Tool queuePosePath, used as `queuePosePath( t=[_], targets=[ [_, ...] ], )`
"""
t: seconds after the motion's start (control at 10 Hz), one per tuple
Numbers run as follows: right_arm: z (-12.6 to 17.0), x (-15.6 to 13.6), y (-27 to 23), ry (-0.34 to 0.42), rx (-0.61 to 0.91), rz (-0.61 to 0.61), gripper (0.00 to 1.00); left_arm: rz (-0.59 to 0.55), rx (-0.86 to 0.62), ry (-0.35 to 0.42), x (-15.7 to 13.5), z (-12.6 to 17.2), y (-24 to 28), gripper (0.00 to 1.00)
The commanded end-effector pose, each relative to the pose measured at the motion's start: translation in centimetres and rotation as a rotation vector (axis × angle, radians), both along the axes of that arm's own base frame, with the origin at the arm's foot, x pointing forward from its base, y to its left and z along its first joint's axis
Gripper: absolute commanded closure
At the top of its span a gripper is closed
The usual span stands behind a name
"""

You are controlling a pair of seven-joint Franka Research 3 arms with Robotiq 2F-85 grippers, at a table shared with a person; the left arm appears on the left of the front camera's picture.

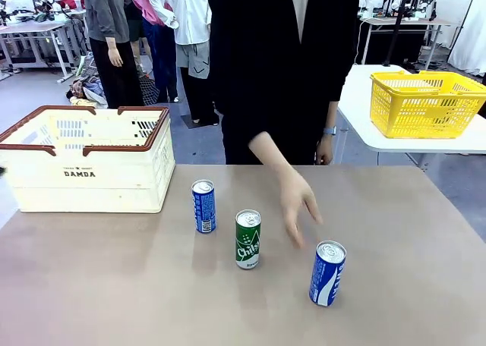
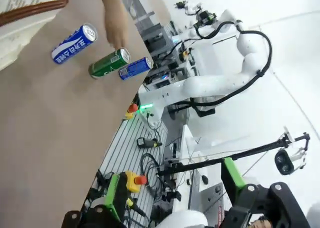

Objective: Place the drinks into the Shopping basket.
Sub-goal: Pick up one drink and place it into the Shopping basket.

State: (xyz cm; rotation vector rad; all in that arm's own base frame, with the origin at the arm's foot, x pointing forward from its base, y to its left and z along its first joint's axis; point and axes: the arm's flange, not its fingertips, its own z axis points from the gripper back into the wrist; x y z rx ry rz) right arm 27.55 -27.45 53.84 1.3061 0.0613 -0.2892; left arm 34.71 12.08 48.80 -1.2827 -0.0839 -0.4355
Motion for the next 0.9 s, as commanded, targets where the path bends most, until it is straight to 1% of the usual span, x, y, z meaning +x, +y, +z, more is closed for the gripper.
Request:
queuePosePath(
  t=[0.0,0.1,0.2,0.3,0.4,0.5,0.6,0.7,0.8],
  targets=[
    [0.4,0.0,0.1,0.008,0.006,0.001,0.00,-0.040,0.150,-0.001,3.0,4.0,-6.8,0.00],
    [0.4,0.0,0.1,0.008,0.006,0.001,0.00,-0.095,0.343,-0.004,5.6,6.4,-13.9,0.00],
    [0.4,0.0,0.1,0.008,0.006,0.001,0.00,-0.113,0.453,-0.004,7.0,7.2,-18.0,0.00],
    [0.4,0.0,0.1,0.008,0.006,0.001,0.00,-0.129,0.626,0.004,8.4,7.5,-23.7,0.00],
    [0.4,0.0,0.1,0.008,0.006,0.001,0.00,-0.160,0.758,-0.015,8.9,7.5,-28.4,0.00],
    [0.4,0.0,0.1,0.008,0.006,0.001,0.00,-0.161,0.877,-0.030,8.9,6.8,-32.2,0.00],
    [0.4,0.0,0.1,0.008,0.006,0.001,0.00,-0.099,0.974,-0.030,9.0,5.8,-34.9,0.00],
    [0.4,0.0,0.1,0.008,0.006,0.001,0.00,-0.033,1.046,-0.033,8.9,4.1,-37.1,0.00],
    [0.4,0.0,0.1,0.008,0.006,0.001,0.00,0.026,1.093,-0.035,8.8,2.1,-38.5,0.00]
  ],
)
